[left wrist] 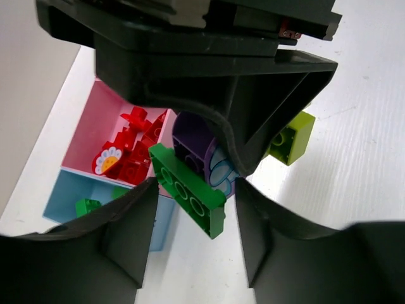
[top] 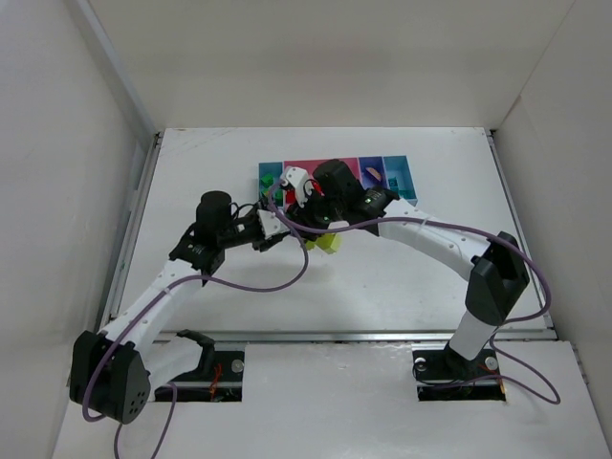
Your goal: Sort the legos into containers by color
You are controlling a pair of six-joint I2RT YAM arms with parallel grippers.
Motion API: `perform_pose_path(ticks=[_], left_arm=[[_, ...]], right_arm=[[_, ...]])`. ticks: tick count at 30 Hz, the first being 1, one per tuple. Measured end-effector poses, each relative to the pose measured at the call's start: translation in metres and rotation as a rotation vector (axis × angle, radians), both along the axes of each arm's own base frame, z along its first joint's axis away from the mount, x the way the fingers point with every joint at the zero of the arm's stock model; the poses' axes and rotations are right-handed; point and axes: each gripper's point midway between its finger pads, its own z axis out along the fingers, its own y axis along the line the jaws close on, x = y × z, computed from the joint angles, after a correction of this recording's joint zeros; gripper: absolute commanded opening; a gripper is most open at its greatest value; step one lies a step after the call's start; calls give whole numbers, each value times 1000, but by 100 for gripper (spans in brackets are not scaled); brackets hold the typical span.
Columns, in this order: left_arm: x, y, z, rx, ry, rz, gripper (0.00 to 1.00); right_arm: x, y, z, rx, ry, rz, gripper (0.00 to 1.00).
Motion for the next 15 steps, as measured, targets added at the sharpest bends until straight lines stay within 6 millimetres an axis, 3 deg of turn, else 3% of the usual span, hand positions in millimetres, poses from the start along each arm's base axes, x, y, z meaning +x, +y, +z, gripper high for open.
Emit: perform_pose_path(ticks=[1, 2, 7, 15], left_arm=[[0, -1, -1, 3, 3, 0, 38], [0, -1, -2, 6, 3, -1, 26], [4, 0, -3, 17, -5, 16, 0], [13, 6, -5, 29, 2, 78, 0]], right_arm=[[0, 0, 1, 1, 0, 1, 0], [0, 1, 1, 3, 0, 1, 0], [1, -6, -3, -17, 20, -22, 0], [2, -8, -6, -24, 1, -18, 0]])
